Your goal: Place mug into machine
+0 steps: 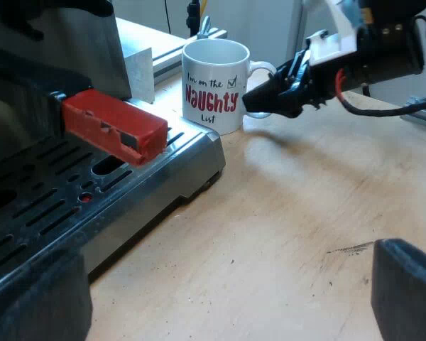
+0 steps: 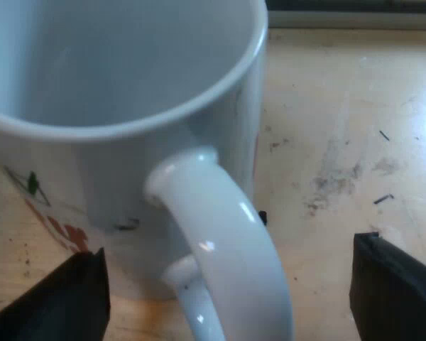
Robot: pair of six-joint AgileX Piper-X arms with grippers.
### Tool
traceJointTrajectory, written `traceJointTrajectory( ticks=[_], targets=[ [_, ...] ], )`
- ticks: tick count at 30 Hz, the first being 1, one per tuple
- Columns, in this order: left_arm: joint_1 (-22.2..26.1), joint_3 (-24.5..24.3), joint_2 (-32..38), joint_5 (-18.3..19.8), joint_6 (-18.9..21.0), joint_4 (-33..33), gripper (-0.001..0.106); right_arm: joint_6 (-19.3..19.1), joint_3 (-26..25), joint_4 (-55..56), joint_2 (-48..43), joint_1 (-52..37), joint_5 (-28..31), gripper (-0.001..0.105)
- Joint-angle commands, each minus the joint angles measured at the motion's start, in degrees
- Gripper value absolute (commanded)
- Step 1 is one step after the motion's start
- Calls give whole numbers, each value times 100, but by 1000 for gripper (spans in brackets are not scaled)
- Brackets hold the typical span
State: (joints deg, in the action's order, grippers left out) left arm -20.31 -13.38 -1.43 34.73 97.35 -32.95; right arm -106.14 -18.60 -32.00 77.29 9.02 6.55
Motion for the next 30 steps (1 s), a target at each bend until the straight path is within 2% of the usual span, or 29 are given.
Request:
traceJointTrajectory(
  ticks=[1, 4, 6, 8, 9, 10, 11, 15, 18, 21, 26, 30],
  targets=[
    [-16, -30, -17, 25, 9, 76, 81, -36, -137, -78, 191, 9, -175, 71],
    [-16, -30, -17, 25, 9, 76, 81, -36, -220, -76, 316, 9, -300, 68],
    [-16, -30, -17, 25, 9, 76, 81, -36, -233, -76, 337, 9, -300, 56],
    [-16, -30, -17, 25, 9, 76, 81, -36, -232, -76, 335, 9, -274, 32],
    [-16, -30, -17, 12, 9, 76, 81, -36, -232, -76, 335, 9, -274, 24],
    [-16, -30, -17, -26, 9, 76, 81, -36, -232, -76, 335, 9, -275, 7],
    [-16, -30, -17, -69, 9, 76, 81, -36, -232, -76, 319, 9, -275, 0],
    [-16, -30, -17, -323, 9, 76, 81, -111, -232, 153, 45, 51, -264, 0],
    [-16, -30, -17, -526, 9, 76, 81, -419, -222, 559, -433, 67, -258, 0],
    [-16, -30, -17, -795, 9, 76, 81, -533, -222, 1200, -1097, 67, -258, 0],
    [-16, -30, -25, -1578, 9, 76, 81, -645, -247, 2810, -2672, 67, -258, 0],
    [-16, -30, -103, -1693, 9, 61, 81, -644, -430, 4066, -3806, 181, -273, 0]
  ],
)
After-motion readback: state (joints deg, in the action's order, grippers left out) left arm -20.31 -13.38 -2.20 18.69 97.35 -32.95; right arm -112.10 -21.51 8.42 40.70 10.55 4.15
